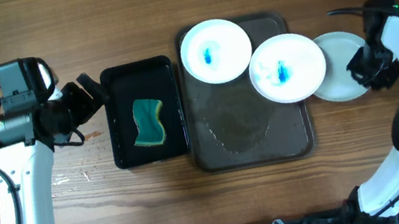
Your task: Clean dirty plates on tray and stack at the side
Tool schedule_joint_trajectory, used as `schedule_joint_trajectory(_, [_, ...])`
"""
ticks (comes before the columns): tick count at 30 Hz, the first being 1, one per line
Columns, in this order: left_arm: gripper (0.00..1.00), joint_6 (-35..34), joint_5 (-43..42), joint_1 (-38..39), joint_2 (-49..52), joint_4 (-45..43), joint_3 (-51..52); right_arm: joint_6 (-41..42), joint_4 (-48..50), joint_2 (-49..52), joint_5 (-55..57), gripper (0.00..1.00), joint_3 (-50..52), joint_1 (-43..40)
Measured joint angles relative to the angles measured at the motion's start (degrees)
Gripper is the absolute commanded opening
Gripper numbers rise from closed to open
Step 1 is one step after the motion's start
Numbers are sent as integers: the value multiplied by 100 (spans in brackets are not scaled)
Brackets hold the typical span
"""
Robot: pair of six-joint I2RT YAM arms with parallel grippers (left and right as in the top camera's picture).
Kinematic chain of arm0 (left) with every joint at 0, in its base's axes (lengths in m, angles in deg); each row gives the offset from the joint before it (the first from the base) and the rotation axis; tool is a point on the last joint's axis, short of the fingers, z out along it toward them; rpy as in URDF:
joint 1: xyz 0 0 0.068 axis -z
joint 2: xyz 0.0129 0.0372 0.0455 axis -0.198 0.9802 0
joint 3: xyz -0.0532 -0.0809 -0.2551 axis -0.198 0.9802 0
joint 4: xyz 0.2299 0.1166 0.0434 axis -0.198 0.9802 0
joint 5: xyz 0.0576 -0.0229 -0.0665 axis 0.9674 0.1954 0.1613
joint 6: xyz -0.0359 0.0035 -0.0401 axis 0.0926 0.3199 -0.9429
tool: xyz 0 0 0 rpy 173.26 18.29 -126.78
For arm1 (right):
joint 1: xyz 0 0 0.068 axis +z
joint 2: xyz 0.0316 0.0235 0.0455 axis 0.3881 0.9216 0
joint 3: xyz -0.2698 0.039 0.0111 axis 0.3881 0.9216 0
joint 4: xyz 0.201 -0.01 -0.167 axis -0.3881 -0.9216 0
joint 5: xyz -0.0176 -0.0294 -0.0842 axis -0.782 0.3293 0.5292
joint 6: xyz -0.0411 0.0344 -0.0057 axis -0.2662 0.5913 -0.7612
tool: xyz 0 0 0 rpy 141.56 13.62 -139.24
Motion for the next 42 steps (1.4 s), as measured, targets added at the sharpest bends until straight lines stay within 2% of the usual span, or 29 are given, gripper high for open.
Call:
schedule_joint_trajectory(2, [100, -2, 0, 0, 0, 4, 0, 197, -131, -129, 278, 48, 35, 118])
schedule_joint_trajectory(4, [100, -2, 0, 0, 0, 2, 0, 107, -33, -726, 291, 48, 59, 120])
schedule_joint_trajectory(7, [100, -2, 0, 0, 0, 4, 0, -1255, 601, -1646, -1370, 52, 46, 267])
schedule_joint_trajectory(8, [100, -2, 0, 0, 0, 2, 0, -1499, 638, -1738, -1799, 59, 46, 435])
schedule_joint_trajectory(11, [100, 0, 0, 0, 0, 2, 0, -1882, 1333, -1672, -2385, 60, 358, 844])
schedule_joint_trajectory(12, [100, -2, 0, 0, 0, 2, 0, -1950, 1759, -1432, -2505, 59, 669, 970])
schedule_joint_trajectory(13, [100, -2, 0, 0, 0, 4, 0, -1950, 1880, -1272, -2503, 51, 774, 970])
schedule_joint_trajectory(16, [100, -2, 0, 0, 0, 4, 0, -1967, 2229, -852, -2479, 19, 885, 929])
schedule_joint_trajectory(17, [100, -2, 0, 0, 0, 4, 0, -1952, 2271, -822, -2452, 18, 885, 929])
schedule_joint_trajectory(18, [100, -2, 0, 0, 0, 4, 0, -1915, 2291, -820, -2341, 36, 885, 929])
schedule_joint_trajectory(19, [100, -2, 0, 0, 0, 2, 0, -1891, 2291, -815, -2221, 36, 885, 929])
schedule_joint_trajectory(20, [100, 0, 0, 0, 0, 4, 0, -1873, 2304, -813, -2153, 33, 885, 929])
schedule_joint_trajectory(23, [100, -2, 0, 0, 0, 2, 0, -1864, 2374, -813, -2035, 33, 885, 929])
schedule_joint_trajectory(26, [100, -2, 0, 0, 0, 2, 0, -1864, 2695, -813, -2037, 15, 1054, 929])
schedule_joint_trajectory(27, [100, -2, 0, 0, 0, 2, 0, -1860, 2846, -791, -2046, 4, 1180, 929])
schedule_joint_trajectory(31, [100, -2, 0, 0, 0, 0, 0, -1832, 2892, -774, -2437, 4, 1322, 907])
schedule_joint_trajectory(34, [100, -2, 0, 0, 0, 2, 0, -1827, 2118, -1198, -2450, 4, 1303, 903])
schedule_joint_trajectory(37, [100, -2, -2, 0, 0, 2, 0, -1827, 1453, -2065, -2455, 4, 1294, 955])
schedule_joint_trajectory(40, [100, -2, -2, 0, 0, 4, 0, -1829, 1014, -2583, -2472, 4, 1303, 1375])
schedule_joint_trajectory(42, [100, -2, -15, 0, 0, 9, 0, -1665, 1416, -2575, -2487, 4, 1799, 1932])
